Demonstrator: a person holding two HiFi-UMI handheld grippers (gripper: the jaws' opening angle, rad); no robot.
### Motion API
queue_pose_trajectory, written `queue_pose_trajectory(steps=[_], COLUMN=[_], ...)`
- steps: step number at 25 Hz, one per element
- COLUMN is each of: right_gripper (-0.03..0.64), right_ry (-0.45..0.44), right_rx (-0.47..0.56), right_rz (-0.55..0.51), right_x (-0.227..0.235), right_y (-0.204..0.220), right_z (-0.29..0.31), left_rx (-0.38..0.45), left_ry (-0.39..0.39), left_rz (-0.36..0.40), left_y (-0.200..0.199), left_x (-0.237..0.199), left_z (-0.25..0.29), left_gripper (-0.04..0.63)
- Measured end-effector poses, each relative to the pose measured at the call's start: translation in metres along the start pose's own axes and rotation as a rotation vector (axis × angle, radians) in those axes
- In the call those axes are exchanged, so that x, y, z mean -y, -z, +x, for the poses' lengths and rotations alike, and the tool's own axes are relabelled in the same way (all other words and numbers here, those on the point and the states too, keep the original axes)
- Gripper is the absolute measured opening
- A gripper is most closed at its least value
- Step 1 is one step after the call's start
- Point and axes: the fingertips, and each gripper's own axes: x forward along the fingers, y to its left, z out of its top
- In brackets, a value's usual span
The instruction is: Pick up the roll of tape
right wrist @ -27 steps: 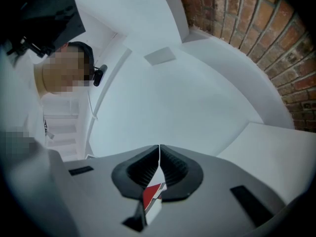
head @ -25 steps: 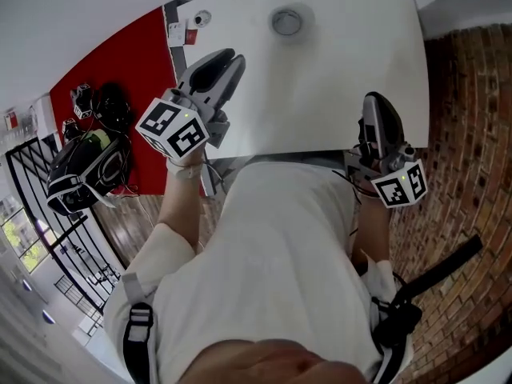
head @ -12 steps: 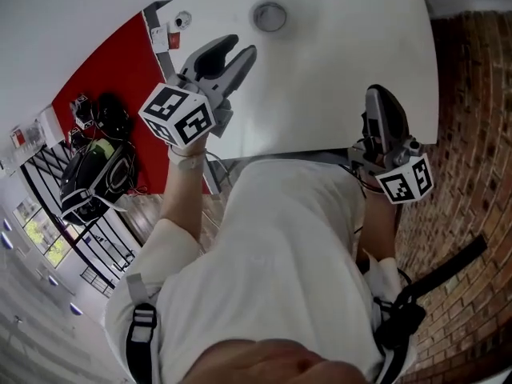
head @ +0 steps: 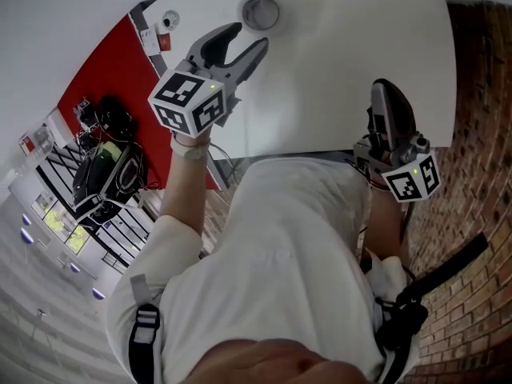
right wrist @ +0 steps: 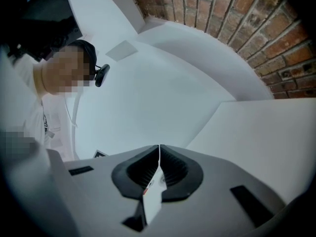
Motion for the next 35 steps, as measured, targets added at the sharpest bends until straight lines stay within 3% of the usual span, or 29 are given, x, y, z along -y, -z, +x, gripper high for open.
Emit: queue_pose_trajectory(steps=[14,18,29,35], right_gripper=[0.023,0.023,0.023,0.023], right_ry=[0.052,0.061,0.077,0.075], right_rx=[-0.007,-0.006,-0.014,-0.018], right_rz=[0.063,0.08,0.104,0.114], right_x=[0.056,0.066,0.087,0.092], right_y=[0.015,0.019,0.024,0.026], right_z=[0.018,0.021,0.019,0.016], left_rx=[-0.307,-0.334,-0.504,-0.58], left_ry=[-0.024,-0.05,-0.076,-0.129], left_rz=[0.182,0.248,0.431,0.537], left_y=[0.053,0.062,0.086,0.094], left_x=[-0.023,-0.035,-0.037,-0.042], left_z=[0.079,0.095,0.124,0.13], left_gripper=[0.265,0.265,0.262,0.21])
